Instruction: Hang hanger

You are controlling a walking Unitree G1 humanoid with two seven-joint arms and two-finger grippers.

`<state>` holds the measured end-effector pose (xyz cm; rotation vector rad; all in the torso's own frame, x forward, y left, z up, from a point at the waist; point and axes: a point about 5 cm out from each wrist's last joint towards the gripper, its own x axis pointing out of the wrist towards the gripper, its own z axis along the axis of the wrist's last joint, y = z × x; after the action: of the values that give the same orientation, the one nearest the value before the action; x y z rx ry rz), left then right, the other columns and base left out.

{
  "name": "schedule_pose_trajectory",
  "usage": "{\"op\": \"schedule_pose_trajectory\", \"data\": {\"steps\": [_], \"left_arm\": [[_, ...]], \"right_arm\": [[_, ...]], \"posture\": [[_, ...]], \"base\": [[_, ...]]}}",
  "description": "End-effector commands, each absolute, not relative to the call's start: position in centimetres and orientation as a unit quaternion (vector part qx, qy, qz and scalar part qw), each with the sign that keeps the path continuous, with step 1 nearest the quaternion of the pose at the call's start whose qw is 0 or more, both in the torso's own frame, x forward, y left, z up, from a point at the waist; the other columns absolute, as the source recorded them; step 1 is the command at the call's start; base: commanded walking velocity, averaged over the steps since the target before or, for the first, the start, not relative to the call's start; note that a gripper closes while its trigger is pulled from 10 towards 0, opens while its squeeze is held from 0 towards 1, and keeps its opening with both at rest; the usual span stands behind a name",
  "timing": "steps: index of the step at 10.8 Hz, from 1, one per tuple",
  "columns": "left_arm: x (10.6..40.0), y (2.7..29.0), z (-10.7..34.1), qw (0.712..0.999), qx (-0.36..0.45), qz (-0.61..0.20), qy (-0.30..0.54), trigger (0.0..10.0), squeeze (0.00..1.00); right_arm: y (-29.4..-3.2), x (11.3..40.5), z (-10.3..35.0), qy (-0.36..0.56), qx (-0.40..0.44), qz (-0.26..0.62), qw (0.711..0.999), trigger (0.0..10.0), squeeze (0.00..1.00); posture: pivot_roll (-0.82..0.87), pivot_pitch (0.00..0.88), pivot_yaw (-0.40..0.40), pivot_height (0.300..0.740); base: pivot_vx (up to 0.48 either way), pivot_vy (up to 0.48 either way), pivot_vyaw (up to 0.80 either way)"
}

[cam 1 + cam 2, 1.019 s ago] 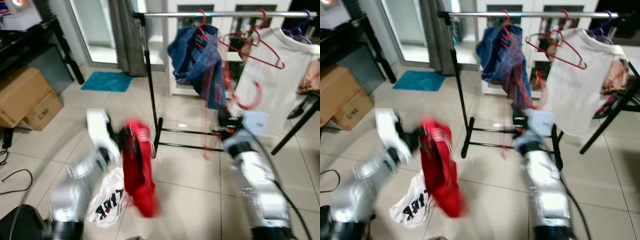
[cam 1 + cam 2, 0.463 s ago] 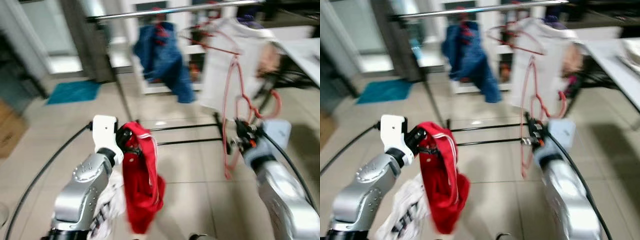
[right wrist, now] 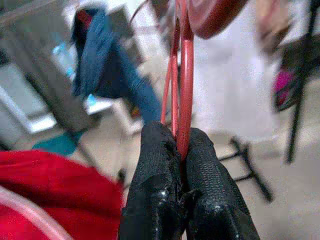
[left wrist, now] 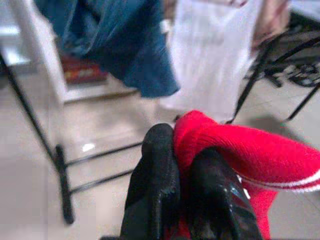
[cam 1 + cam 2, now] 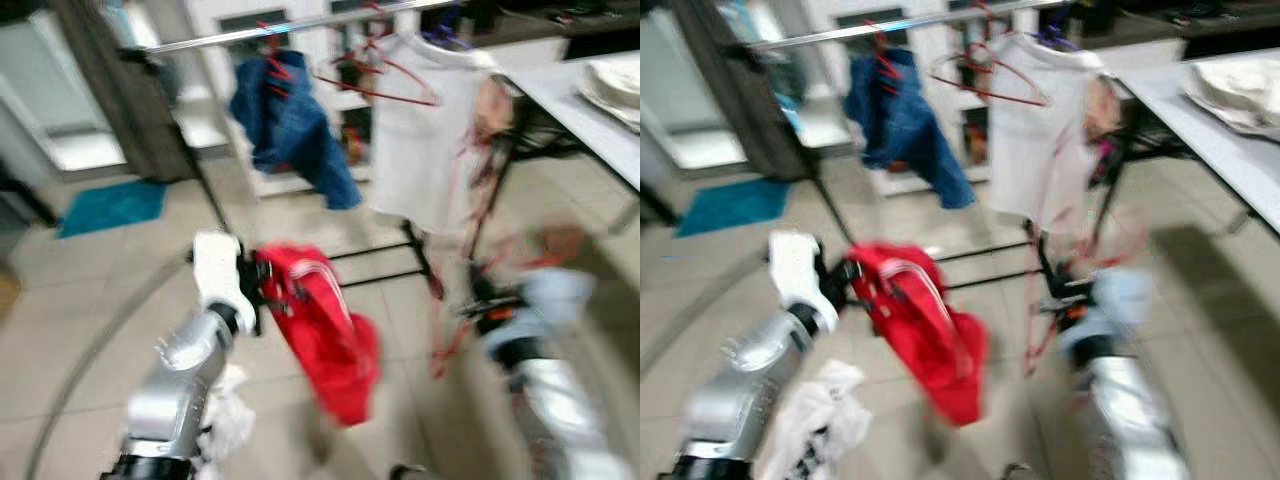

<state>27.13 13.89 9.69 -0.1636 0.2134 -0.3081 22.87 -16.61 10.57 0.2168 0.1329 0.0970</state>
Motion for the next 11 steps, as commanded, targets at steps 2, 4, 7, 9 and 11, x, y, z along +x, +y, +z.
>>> {"op": "schedule_pose_trajectory", "data": {"steps": [2, 4, 7, 9, 11], "left_arm": [[28.8, 12.4, 10.1, 0.978, -0.071, -0.180, 0.083, 10.0, 0.00], [29.5, 11.6, 10.6, 0.980, -0.077, -0.179, 0.046, 10.0, 0.00], [26.9, 14.6, 10.9, 0.989, -0.071, -0.126, 0.038, 10.0, 0.00], [25.5, 16.3, 10.3, 0.992, -0.040, -0.087, 0.078, 10.0, 0.10], [24.1, 17.4, 10.6, 0.996, 0.010, -0.058, 0.074, 10.0, 0.00]], "right_arm": [[-14.7, 25.2, 10.1, 0.066, 0.085, 0.087, 0.990, 10.0, 0.00], [-15.5, 25.7, 10.8, 0.061, 0.065, 0.083, 0.993, 10.0, 0.00], [-17.9, 24.5, 13.3, 0.040, -0.014, 0.070, 0.997, 10.0, 0.00], [-18.0, 24.2, 13.3, 0.048, -0.029, 0.084, 0.995, 10.0, 0.00], [-18.5, 24.1, 12.4, 0.065, 0.034, 0.044, 0.996, 10.0, 0.00]], "posture": [[-0.12, 0.000, 0.177, 0.740], [-0.08, 0.003, 0.143, 0.740], [-0.15, 0.060, 0.068, 0.740], [-0.14, 0.062, 0.026, 0.740], [-0.06, 0.041, -0.036, 0.740]], "base": [[0.000, 0.000, 0.00], [0.000, 0.000, -0.40], [0.000, 0.000, -0.80], [0.000, 0.000, -0.80], [0.000, 0.000, -0.80]]}}
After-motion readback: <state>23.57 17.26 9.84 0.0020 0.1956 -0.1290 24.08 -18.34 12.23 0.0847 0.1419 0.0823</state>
